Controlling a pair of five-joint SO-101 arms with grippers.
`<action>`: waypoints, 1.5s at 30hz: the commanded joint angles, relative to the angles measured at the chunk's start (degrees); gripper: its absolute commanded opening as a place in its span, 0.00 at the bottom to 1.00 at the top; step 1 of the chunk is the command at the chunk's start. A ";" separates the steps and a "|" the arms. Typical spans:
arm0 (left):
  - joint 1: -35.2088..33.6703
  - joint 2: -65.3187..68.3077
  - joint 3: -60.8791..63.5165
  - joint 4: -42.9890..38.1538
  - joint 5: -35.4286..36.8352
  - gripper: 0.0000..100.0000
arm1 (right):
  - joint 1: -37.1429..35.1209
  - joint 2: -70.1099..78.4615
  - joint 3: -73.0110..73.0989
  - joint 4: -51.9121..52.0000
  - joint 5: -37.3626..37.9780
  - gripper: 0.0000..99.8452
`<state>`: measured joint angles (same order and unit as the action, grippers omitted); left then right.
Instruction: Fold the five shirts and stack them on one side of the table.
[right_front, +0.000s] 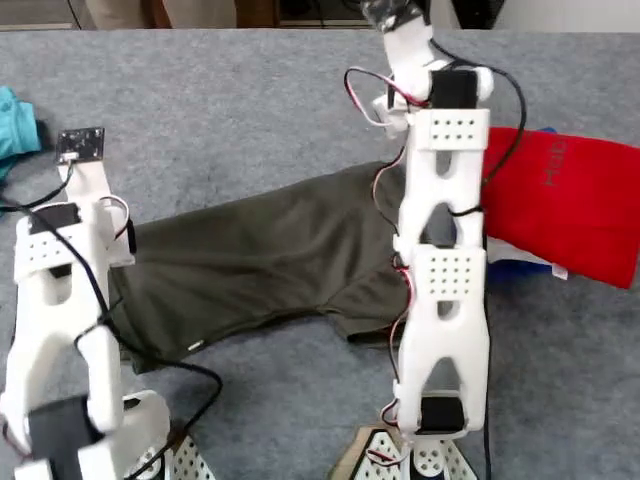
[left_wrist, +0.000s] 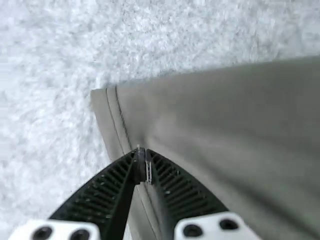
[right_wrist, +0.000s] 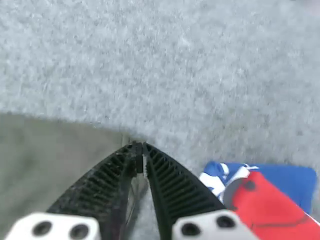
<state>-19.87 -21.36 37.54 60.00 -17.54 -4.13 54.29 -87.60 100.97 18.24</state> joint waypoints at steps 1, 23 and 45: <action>-0.26 -4.35 3.96 -0.53 -0.18 0.02 | 2.07 -10.15 12.18 1.49 -0.35 0.00; -5.45 2.86 17.41 -16.44 -8.70 0.02 | 7.78 -17.80 64.40 -16.44 7.38 0.00; 5.80 -31.08 36.84 0.44 -8.70 0.02 | 2.77 -56.84 101.49 -11.60 16.88 0.00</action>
<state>-13.10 -51.08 74.02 60.18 -24.04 -0.79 3.38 2.86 95.87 34.51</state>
